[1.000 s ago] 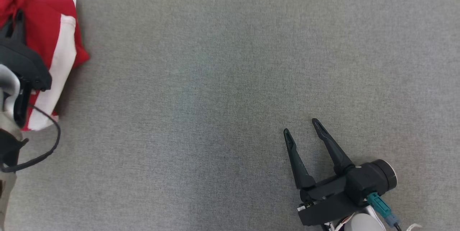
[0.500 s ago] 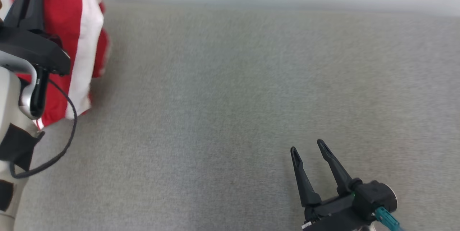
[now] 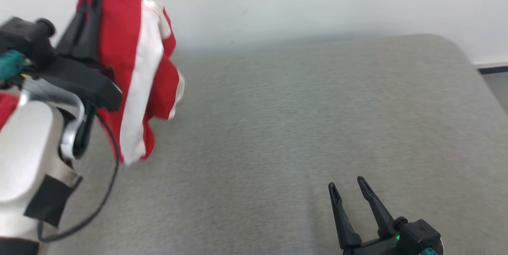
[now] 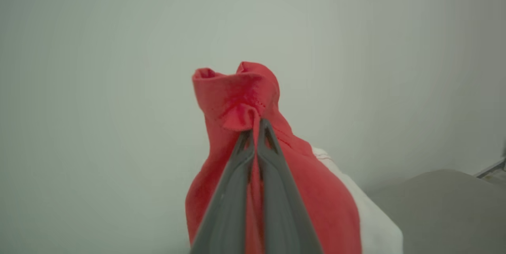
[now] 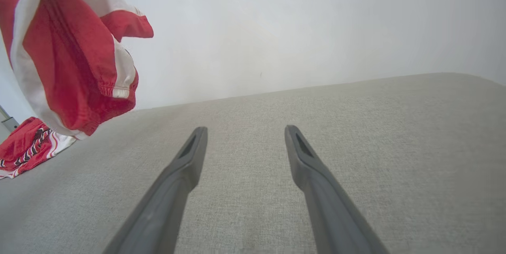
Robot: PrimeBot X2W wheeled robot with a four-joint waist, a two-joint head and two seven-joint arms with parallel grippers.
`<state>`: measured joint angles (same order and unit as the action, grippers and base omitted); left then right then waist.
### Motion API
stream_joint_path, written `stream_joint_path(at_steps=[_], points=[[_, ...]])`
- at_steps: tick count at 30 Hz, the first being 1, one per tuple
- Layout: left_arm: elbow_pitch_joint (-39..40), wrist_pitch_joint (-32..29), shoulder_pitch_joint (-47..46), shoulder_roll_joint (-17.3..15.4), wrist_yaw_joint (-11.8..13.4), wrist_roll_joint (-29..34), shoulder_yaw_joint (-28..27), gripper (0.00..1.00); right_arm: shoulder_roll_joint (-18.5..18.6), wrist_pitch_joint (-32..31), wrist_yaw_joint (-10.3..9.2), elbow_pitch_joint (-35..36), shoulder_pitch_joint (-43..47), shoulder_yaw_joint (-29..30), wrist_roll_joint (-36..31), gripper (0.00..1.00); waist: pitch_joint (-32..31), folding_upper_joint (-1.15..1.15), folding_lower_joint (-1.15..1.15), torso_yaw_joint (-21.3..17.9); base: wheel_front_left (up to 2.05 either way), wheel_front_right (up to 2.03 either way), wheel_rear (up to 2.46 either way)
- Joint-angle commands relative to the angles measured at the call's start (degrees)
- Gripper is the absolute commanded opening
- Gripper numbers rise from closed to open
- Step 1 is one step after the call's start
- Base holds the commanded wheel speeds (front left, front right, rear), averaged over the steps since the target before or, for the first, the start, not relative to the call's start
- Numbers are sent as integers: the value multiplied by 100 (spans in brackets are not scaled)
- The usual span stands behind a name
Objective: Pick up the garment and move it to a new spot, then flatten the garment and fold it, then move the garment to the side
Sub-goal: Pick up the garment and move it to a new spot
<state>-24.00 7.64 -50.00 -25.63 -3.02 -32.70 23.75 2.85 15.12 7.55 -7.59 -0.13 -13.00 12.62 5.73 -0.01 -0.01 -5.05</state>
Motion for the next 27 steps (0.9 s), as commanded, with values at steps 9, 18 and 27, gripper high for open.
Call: stream_joint_path(at_steps=[9, 18, 27], points=[[181, -392, 783, 462, 266, -132, 417, 0, 4, 3, -12, 51, 203, 80, 98, 100, -210, 1, 1, -1330, 0, 0, 0], [-1280, 165, 807, 1265, -156, -23, 1035, 0, 2, 3, -12, 87, -30, -246, 224, 100, 280, 1, 1, -2041, 0, 0, 0], [-2388, 617, 299, 1638, -240, 331, 1338, 11, 4, 3, -12, 199, -78, -432, 339, 100, 686, 1, 1, -2363, 0, 0, 0]])
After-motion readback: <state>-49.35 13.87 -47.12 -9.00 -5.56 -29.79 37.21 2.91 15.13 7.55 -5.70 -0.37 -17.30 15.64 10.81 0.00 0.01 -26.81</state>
